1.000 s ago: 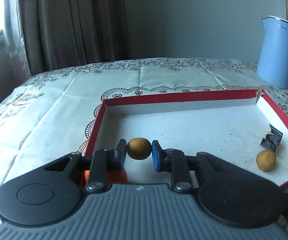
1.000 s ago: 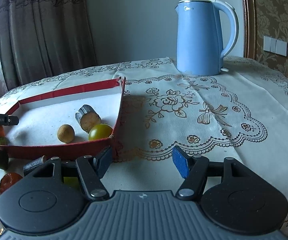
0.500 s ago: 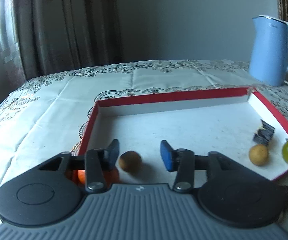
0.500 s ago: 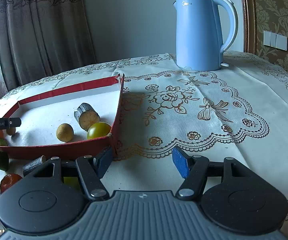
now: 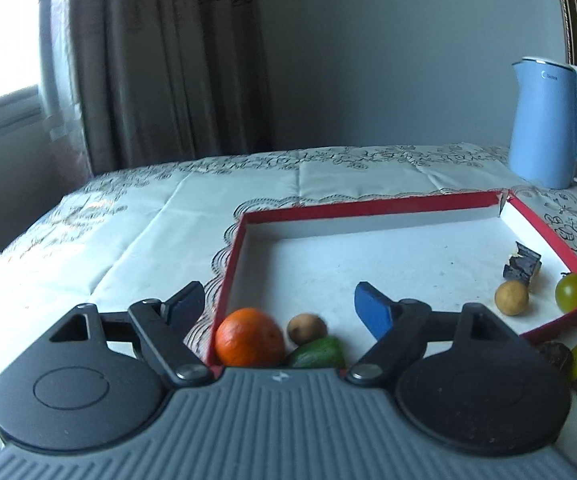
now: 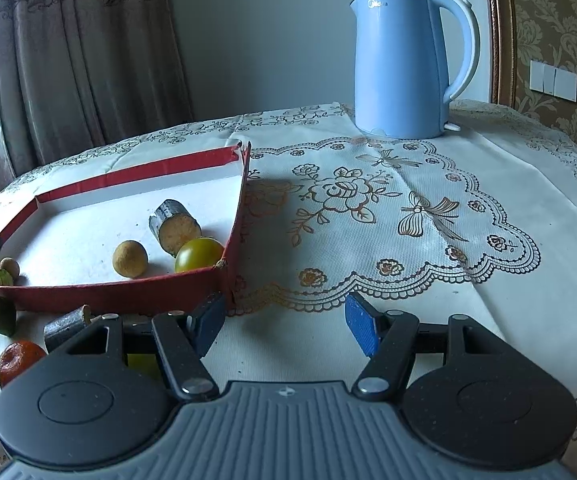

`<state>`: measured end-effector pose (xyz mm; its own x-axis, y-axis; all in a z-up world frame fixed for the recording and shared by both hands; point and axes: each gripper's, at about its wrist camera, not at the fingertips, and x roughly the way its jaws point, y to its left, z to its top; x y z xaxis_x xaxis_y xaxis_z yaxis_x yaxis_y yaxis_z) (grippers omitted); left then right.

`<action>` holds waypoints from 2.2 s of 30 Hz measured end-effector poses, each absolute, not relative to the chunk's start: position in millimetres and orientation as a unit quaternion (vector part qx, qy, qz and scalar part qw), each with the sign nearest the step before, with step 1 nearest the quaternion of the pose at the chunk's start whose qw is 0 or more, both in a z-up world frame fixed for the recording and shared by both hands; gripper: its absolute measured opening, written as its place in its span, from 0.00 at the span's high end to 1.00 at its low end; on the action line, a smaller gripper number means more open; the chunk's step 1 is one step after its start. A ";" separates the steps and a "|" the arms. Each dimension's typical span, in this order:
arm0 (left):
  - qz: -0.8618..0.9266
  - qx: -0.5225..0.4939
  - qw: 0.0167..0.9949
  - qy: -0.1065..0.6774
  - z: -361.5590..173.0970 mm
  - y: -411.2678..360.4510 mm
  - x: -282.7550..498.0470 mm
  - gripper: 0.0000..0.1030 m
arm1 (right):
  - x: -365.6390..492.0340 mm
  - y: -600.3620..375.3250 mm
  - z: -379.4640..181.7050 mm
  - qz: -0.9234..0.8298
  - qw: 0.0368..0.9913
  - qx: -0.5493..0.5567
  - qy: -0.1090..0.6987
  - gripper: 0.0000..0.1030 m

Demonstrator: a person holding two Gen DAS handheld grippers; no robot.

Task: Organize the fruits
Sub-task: 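Withdraw the left gripper from the tray, then grasp the second green tomato with the right gripper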

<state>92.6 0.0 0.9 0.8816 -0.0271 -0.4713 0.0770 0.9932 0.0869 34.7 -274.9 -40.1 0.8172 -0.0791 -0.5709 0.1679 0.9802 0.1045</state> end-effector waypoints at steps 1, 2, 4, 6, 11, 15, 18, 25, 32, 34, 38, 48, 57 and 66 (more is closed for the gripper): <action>-0.024 0.048 0.968 0.244 0.7 3.1 90.9 0.22 | 34.7 -274.8 -40.2 -0.065 0.950 0.075 0.295 0.36; -0.022 0.045 0.968 0.246 0.6 5.7 89.3 0.22 | 34.5 -274.8 -40.2 -0.066 0.950 0.074 0.295 0.36; -0.019 0.039 0.967 0.250 -0.3 10.6 85.1 0.21 | 34.2 -275.2 -40.2 -0.066 0.950 0.075 0.295 0.36; -0.017 0.031 0.967 0.253 -1.2 16.1 79.0 0.21 | 34.4 -275.2 -40.1 -0.067 0.950 0.075 0.295 0.36; -0.014 0.011 0.965 0.262 -5.0 27.4 64.6 0.19 | 33.8 -274.5 -39.9 -0.069 0.951 0.072 0.294 0.36; -0.013 0.000 0.964 0.266 -8.4 34.9 54.0 0.18 | 33.1 -275.4 -39.8 -0.070 0.951 0.073 0.293 0.36; -0.013 -0.007 0.962 0.271 -11.1 40.0 49.1 0.17 | 32.6 -275.8 -39.7 -0.070 0.951 0.074 0.293 0.36; -0.015 -0.013 0.958 0.285 -18.2 42.5 40.4 0.16 | 33.1 -276.4 -39.9 -0.073 0.951 0.075 0.292 0.36; -0.023 -0.012 0.953 0.302 -29.7 40.9 35.5 0.14 | 29.4 -279.6 -38.5 -0.061 0.950 0.088 0.292 0.36; -0.027 -0.014 0.951 0.307 -31.6 41.1 36.7 0.14 | 24.8 -279.7 -37.8 -0.050 0.950 0.093 0.293 0.36; -0.033 -0.019 0.948 0.315 -33.4 42.2 39.2 0.13 | 9.2 -274.8 -37.1 -0.025 0.952 0.093 0.292 0.36; -0.040 -0.004 0.946 0.323 -36.9 38.9 41.3 0.07 | -4.8 -240.6 -32.2 0.046 0.958 0.036 0.282 0.36; -0.047 0.011 0.944 0.326 -39.9 35.3 41.5 0.01 | 1.7 -221.6 -32.4 0.073 0.955 0.009 0.286 0.36; -0.049 0.013 0.943 0.328 -40.9 34.5 43.0 0.00 | 12.0 -212.6 -38.8 0.082 0.953 -0.009 0.293 0.56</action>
